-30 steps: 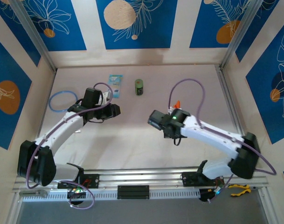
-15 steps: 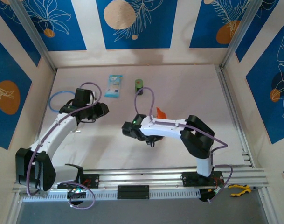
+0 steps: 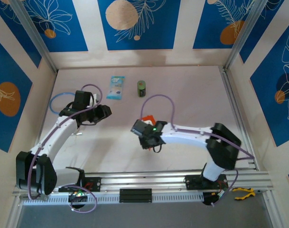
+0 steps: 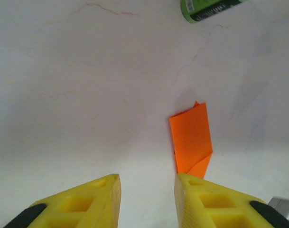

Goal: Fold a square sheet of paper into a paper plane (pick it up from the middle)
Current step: Move the paper to the center of the table.

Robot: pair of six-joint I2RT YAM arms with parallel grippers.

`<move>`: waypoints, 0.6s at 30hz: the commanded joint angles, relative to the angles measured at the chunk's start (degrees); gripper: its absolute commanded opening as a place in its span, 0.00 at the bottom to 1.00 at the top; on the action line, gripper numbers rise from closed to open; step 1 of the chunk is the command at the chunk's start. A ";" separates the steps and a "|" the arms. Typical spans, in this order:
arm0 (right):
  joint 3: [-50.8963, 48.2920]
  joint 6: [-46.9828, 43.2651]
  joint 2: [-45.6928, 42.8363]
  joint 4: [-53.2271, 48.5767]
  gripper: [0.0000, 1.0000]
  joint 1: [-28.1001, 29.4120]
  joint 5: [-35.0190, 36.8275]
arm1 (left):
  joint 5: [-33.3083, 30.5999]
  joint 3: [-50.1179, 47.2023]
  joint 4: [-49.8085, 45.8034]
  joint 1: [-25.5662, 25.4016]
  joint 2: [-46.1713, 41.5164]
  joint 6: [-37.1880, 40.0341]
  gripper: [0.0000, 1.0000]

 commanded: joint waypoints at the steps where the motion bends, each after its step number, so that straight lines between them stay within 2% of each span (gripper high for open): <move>1: -7.63 3.78 -5.69 14.72 0.33 -5.42 -11.46 | 5.52 -0.76 2.38 0.45 1.33 0.11 0.35; 5: -16.14 7.96 -9.15 27.65 0.23 -12.76 -21.71 | 8.60 -2.04 4.87 0.12 2.49 -0.55 0.32; 12: -16.88 10.00 -4.03 33.49 0.12 -18.28 -29.67 | 13.14 -2.71 7.28 -1.48 5.95 -1.29 0.23; 18: -13.71 13.94 3.29 30.48 0.11 -18.48 -28.84 | 15.21 -2.93 8.41 -2.16 7.53 -1.57 0.22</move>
